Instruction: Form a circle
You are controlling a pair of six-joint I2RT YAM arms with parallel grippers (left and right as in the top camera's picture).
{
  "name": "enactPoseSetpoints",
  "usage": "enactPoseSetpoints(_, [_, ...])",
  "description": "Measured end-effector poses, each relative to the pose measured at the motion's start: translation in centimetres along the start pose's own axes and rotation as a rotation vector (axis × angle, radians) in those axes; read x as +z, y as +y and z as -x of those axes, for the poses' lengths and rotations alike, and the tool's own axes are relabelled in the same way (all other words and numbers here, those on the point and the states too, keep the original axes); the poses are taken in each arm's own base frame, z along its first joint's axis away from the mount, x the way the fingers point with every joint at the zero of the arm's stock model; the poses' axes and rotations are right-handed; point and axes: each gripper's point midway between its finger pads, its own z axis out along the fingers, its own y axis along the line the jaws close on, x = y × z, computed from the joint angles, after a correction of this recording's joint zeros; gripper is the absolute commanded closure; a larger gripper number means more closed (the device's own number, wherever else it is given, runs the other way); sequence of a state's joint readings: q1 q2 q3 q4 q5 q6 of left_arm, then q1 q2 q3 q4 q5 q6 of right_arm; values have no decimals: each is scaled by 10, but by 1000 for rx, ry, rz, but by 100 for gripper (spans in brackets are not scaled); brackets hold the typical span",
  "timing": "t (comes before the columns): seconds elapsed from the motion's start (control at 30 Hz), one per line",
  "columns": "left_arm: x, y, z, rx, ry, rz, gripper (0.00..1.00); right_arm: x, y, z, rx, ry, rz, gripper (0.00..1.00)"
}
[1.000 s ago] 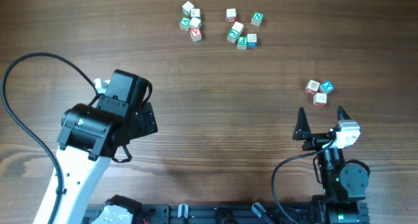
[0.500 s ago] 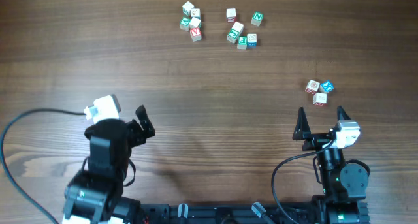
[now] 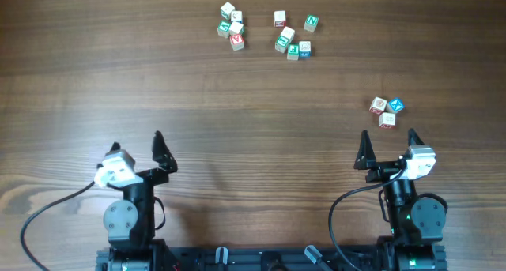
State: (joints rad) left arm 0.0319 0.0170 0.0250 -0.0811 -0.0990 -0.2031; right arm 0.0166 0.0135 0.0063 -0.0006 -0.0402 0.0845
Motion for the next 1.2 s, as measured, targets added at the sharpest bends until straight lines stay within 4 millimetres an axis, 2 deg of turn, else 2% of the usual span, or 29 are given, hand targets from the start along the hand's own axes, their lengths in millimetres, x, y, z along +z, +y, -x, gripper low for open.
enactPoseSetpoints(0.1, [0,-12,-7,88,25,-78,0,0,0,0,0,0,0,0])
enactPoseSetpoints(0.27, [-1,-19,-9,146,30,-114,0,0,0,0,0,0,0,0])
enactPoseSetpoints(0.83, [-3,-36,-14,162,43,-186,0,0,0,0,0,0,0,0])
enactPoseSetpoints(1.2, [-3,-37,-14,162,41,-190,0,0,0,0,0,0,0,0])
